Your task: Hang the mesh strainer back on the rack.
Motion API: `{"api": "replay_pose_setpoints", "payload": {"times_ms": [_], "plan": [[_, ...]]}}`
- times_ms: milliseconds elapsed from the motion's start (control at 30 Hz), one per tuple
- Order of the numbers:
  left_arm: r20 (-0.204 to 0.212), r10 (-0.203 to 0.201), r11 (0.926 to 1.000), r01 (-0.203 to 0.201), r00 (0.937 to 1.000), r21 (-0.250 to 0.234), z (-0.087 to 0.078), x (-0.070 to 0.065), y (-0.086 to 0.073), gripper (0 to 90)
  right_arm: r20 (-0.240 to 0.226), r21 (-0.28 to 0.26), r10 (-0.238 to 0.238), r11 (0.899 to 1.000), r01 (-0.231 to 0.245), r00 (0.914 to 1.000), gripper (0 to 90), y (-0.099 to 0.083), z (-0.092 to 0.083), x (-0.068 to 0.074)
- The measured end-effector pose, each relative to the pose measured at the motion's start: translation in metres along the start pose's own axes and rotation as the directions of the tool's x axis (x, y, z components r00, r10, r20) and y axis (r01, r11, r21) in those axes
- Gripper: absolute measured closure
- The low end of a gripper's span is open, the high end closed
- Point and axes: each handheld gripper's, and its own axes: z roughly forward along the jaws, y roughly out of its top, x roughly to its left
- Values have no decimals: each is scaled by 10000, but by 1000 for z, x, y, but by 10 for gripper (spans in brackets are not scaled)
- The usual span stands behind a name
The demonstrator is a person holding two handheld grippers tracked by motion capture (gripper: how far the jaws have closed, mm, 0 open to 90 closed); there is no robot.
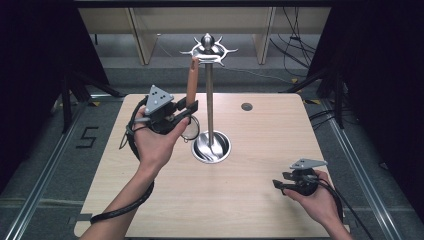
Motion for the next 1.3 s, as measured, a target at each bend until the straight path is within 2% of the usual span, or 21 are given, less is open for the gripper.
{"api": "replay_pose_setpoints", "payload": {"times_ms": [67,233,267,1300], "plan": [[-2,-22,10000,22,10000,14,1,-1,1,682,-63,131,315,9994,-314,9995,487,1,-2,2],[-9,2,10000,-2,10000,43,4,-1,2,682,-45,169,332,9993,-331,9994,487,1,-2,2],[-17,-1,10000,1,10000,43,4,-1,2,682,-5,19,12,10000,-12,10000,487,0,0,0],[-145,0,9984,8,9999,560,26,0,4,681,-55,68,82,9999,-82,10000,486,0,1,0]]}}
